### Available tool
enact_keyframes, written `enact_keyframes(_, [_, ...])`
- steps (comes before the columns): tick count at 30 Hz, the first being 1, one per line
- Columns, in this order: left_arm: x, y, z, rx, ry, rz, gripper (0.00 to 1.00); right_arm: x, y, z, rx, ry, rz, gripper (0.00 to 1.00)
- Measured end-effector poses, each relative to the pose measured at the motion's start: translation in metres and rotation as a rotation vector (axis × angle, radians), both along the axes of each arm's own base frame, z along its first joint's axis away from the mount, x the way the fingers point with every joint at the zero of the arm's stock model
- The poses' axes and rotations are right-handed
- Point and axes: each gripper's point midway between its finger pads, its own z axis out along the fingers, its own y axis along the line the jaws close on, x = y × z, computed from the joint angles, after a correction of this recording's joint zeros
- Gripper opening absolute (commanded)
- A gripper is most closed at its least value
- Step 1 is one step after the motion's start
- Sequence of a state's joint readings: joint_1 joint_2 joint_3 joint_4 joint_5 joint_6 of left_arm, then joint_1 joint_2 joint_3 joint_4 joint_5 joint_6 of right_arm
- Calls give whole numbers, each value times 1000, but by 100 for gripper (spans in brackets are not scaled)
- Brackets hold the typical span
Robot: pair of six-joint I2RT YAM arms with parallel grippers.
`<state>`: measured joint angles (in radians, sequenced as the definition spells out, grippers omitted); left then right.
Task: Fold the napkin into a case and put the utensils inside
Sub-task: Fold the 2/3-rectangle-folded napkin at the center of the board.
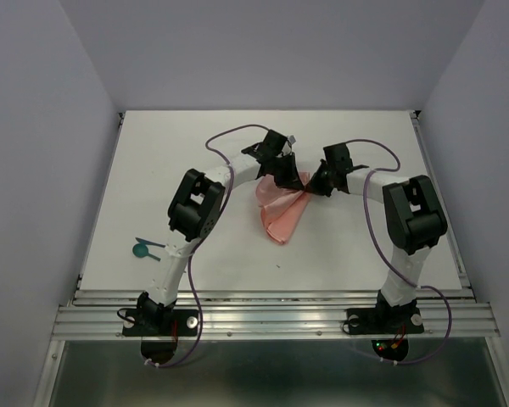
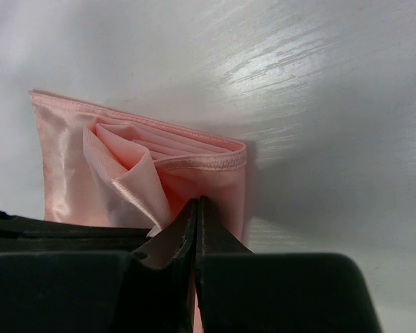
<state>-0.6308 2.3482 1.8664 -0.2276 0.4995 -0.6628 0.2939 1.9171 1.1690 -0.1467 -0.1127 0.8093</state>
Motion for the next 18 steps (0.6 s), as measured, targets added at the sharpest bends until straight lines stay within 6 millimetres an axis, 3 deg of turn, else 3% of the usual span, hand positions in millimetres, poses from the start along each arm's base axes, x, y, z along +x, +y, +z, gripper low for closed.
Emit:
enact_keyframes(7, [-3, 4, -23, 31, 21, -11, 0, 0, -5, 15, -10, -36, -17, 1])
enact_keyframes(11, [-1, 4, -24, 28, 11, -14, 0, 2, -6, 27, -10, -66, -24, 1])
enact_keyframes(18, [-1, 3, -24, 18, 8, -19, 0, 3, -5, 30, -8, -73, -18, 1])
